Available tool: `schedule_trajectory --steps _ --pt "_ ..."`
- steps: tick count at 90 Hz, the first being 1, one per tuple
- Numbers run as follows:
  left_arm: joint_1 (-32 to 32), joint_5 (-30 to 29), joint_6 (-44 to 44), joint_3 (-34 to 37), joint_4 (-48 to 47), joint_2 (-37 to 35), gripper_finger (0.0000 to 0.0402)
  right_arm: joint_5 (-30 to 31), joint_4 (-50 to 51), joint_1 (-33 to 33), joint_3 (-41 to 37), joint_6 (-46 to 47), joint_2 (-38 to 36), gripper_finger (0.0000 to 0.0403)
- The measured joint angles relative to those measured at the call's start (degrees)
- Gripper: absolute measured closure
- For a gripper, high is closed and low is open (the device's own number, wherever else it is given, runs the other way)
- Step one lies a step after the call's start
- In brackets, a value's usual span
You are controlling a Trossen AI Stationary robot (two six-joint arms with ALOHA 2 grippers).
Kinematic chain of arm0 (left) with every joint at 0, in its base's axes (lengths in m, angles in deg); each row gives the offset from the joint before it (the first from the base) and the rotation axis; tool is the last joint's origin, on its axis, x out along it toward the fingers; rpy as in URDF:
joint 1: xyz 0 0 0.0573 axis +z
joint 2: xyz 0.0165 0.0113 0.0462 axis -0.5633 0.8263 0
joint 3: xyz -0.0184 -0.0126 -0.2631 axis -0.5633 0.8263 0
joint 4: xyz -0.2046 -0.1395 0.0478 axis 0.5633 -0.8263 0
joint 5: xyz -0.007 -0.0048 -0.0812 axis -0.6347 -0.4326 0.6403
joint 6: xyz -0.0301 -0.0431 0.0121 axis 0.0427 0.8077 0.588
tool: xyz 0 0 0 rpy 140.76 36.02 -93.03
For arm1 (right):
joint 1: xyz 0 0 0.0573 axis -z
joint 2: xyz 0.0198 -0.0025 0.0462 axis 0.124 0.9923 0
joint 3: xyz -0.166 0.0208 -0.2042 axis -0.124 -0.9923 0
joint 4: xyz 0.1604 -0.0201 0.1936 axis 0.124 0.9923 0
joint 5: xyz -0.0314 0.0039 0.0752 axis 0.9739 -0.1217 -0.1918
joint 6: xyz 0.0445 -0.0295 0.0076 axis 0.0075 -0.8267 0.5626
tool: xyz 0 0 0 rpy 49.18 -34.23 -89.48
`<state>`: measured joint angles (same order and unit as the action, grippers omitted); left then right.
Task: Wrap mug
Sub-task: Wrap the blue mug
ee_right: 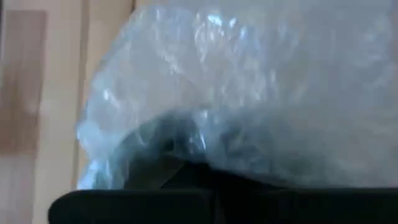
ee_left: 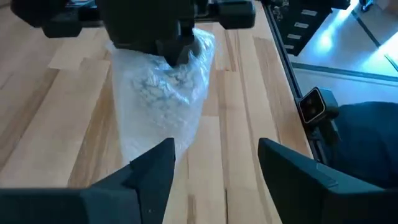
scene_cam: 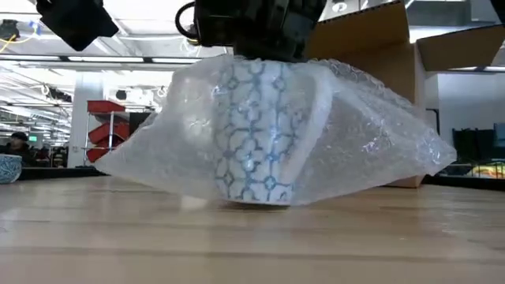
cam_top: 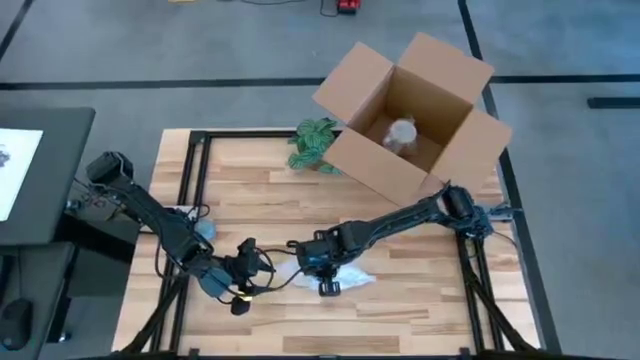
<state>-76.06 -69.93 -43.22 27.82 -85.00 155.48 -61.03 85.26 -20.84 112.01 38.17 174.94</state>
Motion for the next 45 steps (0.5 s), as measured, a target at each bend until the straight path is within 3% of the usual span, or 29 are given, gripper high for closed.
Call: schedule_trajectory --steps 14,45 --pt "0.0 -0.2 0.0 0.0 0.0 0.0 0.0189 -0.2 3.5 -0.5 3.3 -0.8 -0.2 0.0403" --pt "0.0 -0.5 0.0 0.0 0.1 0.0 0.0189 3.2 25.3 -3.2 23.2 -2.2 -0.2 0.0403"
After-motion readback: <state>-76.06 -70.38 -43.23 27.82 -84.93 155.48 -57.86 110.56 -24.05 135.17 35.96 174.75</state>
